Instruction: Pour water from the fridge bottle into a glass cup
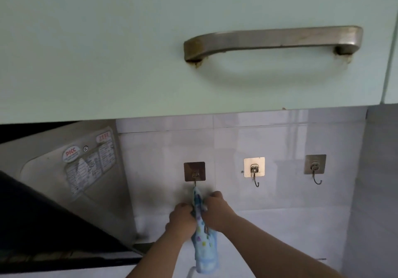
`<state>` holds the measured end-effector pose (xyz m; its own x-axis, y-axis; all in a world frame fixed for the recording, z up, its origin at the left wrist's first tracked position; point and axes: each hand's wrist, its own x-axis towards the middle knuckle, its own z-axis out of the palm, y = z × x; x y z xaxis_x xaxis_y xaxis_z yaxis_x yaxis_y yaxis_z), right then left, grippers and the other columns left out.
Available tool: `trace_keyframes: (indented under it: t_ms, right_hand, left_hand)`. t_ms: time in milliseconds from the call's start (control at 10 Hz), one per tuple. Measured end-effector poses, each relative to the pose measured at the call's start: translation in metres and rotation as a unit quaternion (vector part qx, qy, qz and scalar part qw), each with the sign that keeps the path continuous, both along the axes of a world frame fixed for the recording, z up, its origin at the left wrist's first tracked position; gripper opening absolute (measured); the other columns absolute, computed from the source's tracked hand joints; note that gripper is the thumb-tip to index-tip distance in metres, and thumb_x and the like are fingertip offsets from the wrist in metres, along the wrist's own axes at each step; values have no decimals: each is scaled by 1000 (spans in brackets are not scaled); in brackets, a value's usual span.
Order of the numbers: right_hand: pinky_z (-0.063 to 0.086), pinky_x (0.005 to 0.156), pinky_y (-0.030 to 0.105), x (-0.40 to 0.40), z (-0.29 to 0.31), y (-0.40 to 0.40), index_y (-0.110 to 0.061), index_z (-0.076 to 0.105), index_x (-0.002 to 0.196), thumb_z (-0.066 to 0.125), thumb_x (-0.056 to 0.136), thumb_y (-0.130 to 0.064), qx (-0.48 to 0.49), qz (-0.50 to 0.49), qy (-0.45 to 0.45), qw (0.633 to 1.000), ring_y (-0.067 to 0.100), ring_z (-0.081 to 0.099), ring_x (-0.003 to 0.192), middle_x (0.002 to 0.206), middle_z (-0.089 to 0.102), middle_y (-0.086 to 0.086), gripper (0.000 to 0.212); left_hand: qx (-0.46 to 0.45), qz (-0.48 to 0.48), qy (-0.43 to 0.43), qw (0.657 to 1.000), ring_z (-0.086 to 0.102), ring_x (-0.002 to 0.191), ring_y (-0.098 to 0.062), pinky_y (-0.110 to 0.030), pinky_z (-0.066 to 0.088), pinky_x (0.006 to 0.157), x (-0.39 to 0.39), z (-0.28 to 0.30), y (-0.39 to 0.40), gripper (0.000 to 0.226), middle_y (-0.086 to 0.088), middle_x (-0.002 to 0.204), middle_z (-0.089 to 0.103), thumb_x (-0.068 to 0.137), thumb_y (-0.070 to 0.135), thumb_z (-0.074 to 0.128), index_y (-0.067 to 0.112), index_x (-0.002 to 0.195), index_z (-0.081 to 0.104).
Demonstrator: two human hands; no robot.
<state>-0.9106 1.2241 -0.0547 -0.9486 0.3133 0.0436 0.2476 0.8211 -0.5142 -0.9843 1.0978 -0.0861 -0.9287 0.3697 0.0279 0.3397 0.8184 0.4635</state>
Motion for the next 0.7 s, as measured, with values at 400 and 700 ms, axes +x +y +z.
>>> trace_keyframes:
  t_ms: [400, 700]
  right_hand:
    - [37, 114, 33, 87, 20, 12, -18, 41, 155, 59, 98, -35, 8, -43, 21, 999, 23, 46, 142, 157, 42, 7, 63]
    - [40, 116, 44, 204, 58, 0, -26, 35, 159, 53, 98, -59, 89, -76, 12, 993, 24, 46, 143, 158, 46, -2, 71]
  left_hand:
    - [204, -54, -88, 974, 65, 99, -12, -27, 53, 91, 72, 40, -45, 34, 1, 129, 64, 99, 34, 58, 29, 132, 62]
    - [59, -142, 30, 988, 54, 132, -24, -42, 46, 110, 154, 75, -78, 54, -2, 151, 51, 102, 54, 49, 26, 148, 51]
